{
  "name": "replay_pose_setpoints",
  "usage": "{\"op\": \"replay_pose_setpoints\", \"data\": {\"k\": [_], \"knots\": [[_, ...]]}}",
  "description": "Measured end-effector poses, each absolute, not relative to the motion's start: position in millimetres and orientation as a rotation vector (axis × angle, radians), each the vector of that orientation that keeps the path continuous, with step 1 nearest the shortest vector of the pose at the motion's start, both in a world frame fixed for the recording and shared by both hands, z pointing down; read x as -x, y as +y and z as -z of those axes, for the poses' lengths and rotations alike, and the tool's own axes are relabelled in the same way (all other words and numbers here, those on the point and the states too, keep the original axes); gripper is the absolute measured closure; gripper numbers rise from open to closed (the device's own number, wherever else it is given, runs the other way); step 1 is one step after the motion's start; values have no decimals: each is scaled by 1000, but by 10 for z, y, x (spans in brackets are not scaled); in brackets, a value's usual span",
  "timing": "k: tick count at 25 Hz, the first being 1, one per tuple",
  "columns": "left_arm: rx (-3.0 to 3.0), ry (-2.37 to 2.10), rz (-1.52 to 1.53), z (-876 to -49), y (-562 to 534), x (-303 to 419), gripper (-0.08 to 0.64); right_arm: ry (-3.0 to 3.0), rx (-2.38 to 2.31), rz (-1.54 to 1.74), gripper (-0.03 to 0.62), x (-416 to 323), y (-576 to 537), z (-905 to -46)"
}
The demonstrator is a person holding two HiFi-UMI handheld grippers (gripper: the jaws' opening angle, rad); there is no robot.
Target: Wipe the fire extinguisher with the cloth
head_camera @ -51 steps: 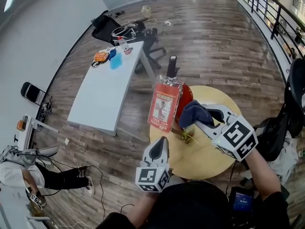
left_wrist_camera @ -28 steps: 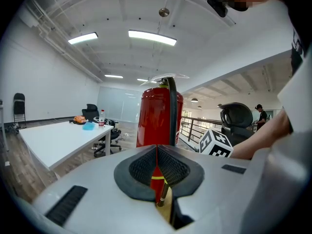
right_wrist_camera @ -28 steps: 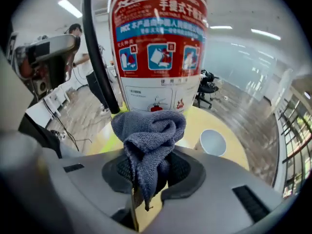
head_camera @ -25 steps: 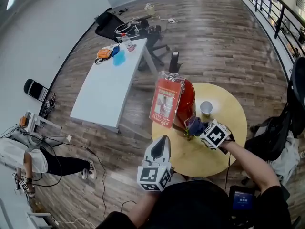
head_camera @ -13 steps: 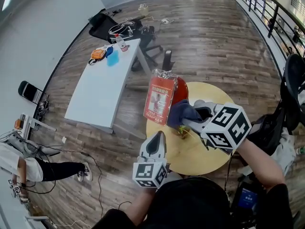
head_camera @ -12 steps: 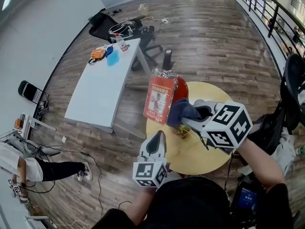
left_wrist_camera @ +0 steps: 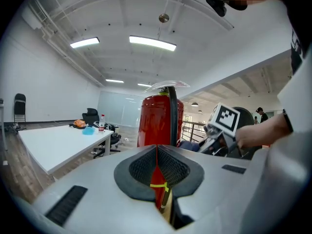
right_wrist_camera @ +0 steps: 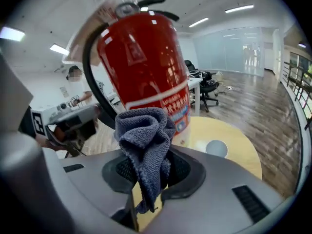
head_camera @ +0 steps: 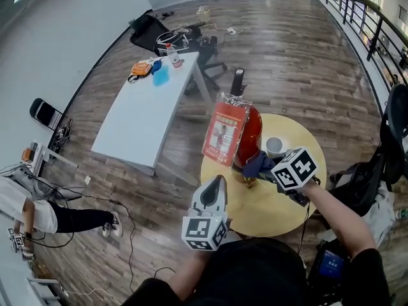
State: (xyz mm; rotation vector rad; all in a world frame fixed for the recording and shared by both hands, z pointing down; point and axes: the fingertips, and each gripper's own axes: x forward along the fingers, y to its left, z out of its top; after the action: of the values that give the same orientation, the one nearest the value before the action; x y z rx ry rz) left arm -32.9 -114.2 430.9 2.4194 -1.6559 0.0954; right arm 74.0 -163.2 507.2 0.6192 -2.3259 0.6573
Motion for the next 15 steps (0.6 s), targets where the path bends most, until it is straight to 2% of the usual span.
{"op": "replay_pose_setpoints", "data": {"k": [10, 15], "knots": [[-2334, -1724, -171, -4422, -1145, 509, 535, -1989, -599, -498, 485, -940, -1849, -6850], [-2294, -1766, -190, -4435, -1133, 636, 535, -1978, -556, -520, 485, -970, -1891, -7178]]}}
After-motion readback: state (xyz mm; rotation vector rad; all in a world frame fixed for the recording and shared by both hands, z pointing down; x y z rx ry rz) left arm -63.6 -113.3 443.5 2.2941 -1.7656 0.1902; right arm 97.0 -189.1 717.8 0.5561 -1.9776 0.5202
